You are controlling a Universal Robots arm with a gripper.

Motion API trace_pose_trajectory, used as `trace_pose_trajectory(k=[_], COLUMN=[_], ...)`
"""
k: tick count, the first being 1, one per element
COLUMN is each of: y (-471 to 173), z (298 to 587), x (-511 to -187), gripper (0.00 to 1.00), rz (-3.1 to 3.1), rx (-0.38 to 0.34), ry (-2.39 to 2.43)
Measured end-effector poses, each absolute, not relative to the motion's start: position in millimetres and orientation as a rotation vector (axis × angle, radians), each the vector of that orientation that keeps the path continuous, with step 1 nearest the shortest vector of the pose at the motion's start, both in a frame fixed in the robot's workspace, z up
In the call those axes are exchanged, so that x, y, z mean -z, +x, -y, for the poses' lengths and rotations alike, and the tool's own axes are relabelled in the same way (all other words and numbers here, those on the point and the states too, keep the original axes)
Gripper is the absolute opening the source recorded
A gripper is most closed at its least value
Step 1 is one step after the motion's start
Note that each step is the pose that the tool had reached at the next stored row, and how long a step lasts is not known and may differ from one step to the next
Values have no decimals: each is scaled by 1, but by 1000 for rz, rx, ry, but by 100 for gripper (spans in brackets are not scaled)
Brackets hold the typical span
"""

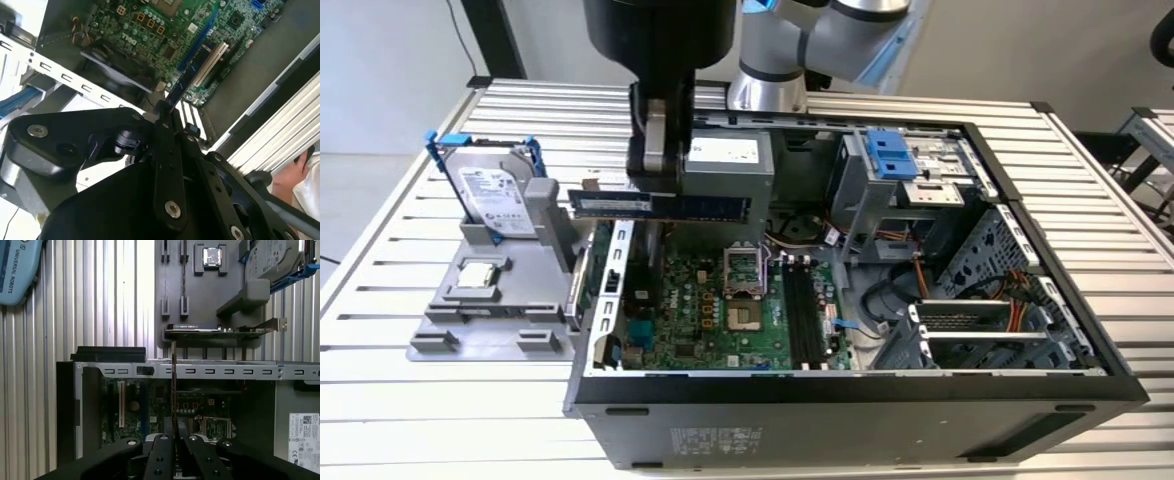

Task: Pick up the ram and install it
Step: 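Pick up the ram and move it above insertion slot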

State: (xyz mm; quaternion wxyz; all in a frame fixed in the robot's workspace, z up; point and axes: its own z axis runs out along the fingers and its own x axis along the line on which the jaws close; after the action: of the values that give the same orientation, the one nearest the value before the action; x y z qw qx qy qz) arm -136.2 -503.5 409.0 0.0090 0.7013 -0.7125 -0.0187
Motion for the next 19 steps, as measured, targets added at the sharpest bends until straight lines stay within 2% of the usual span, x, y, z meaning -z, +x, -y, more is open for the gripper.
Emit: trace_pose_trajectory(k=[19], y=[-89], z=[504], x=[-409], gripper=[0], rz=[2222], rx=[65], ry=[2188])
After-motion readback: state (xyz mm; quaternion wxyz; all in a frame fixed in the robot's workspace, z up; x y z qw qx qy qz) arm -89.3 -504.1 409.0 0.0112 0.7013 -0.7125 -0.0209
